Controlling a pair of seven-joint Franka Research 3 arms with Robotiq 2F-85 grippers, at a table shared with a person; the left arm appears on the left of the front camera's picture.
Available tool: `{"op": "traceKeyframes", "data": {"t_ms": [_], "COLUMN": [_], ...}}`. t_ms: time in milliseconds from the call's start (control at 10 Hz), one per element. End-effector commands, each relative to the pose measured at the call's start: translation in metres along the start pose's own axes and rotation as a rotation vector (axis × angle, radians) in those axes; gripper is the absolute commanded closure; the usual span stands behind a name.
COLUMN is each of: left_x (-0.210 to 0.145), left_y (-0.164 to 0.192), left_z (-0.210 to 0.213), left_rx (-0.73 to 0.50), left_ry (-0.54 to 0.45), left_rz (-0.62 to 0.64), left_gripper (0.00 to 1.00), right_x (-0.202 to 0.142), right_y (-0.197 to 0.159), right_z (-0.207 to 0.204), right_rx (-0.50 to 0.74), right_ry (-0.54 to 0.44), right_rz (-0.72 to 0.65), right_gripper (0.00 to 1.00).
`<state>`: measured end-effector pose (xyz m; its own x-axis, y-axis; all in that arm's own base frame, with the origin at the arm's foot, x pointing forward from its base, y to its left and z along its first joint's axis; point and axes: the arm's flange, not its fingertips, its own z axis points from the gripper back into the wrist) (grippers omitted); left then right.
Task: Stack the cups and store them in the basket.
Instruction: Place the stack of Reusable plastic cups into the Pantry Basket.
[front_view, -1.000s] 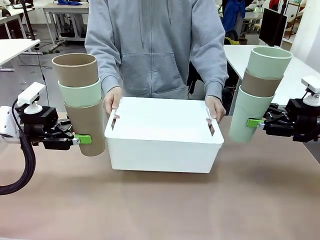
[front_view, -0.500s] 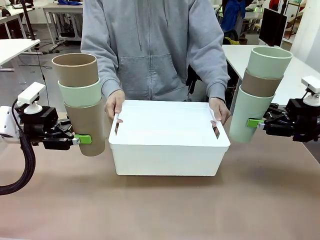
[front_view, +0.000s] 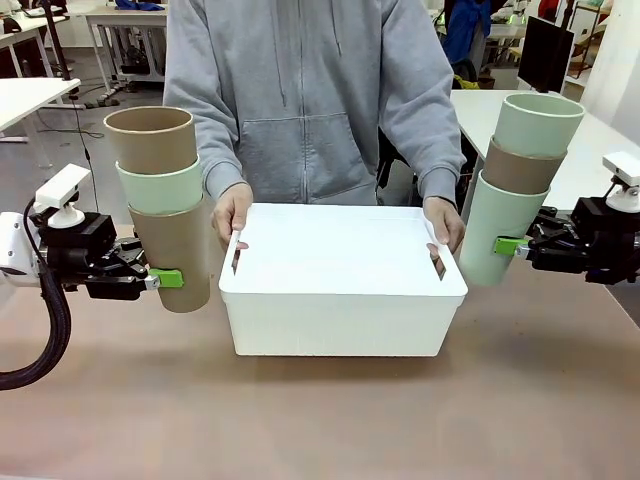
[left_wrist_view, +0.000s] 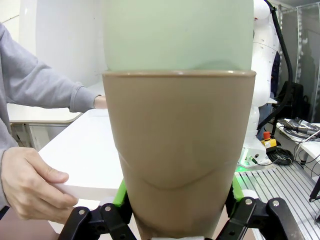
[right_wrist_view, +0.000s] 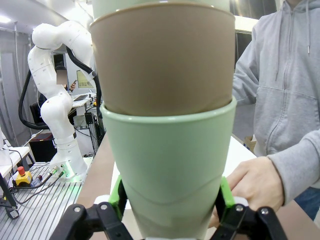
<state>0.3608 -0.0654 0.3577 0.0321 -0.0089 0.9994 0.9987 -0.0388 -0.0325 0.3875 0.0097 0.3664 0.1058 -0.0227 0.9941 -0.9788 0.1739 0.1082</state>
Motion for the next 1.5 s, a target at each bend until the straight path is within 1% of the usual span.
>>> {"op": "traceKeyframes", "data": {"t_ms": [0,1100,1200,1300,1400], "left_x": [0.005,0.005,0.0,0.017,0.035], "left_y": [-0.001,-0.001,0.0,-0.001,0.002], "left_z": [0.0,0.0,0.0,-0.001,-0.008], "left_rx": [-0.006,-0.006,0.0,-0.004,0.012], "left_ry": [-0.006,-0.006,0.0,0.046,0.092], "left_rz": [0.001,0.001,0.0,-0.023,-0.02], "left_gripper": [0.15,0.15,0.15,0.15,0.15], "right_x": [0.003,0.003,0.003,0.003,0.003], "right_y": [0.0,0.0,0.0,0.0,0.0], "right_z": [-0.001,-0.001,-0.001,-0.001,-0.001], "right_rx": [-0.001,-0.001,-0.001,-0.001,-0.001], "right_ry": [-0.004,-0.004,-0.004,-0.004,-0.004], "right_rz": [0.007,0.007,0.007,0.007,0.007], "right_gripper": [0.14,0.14,0.14,0.14,0.14]}}
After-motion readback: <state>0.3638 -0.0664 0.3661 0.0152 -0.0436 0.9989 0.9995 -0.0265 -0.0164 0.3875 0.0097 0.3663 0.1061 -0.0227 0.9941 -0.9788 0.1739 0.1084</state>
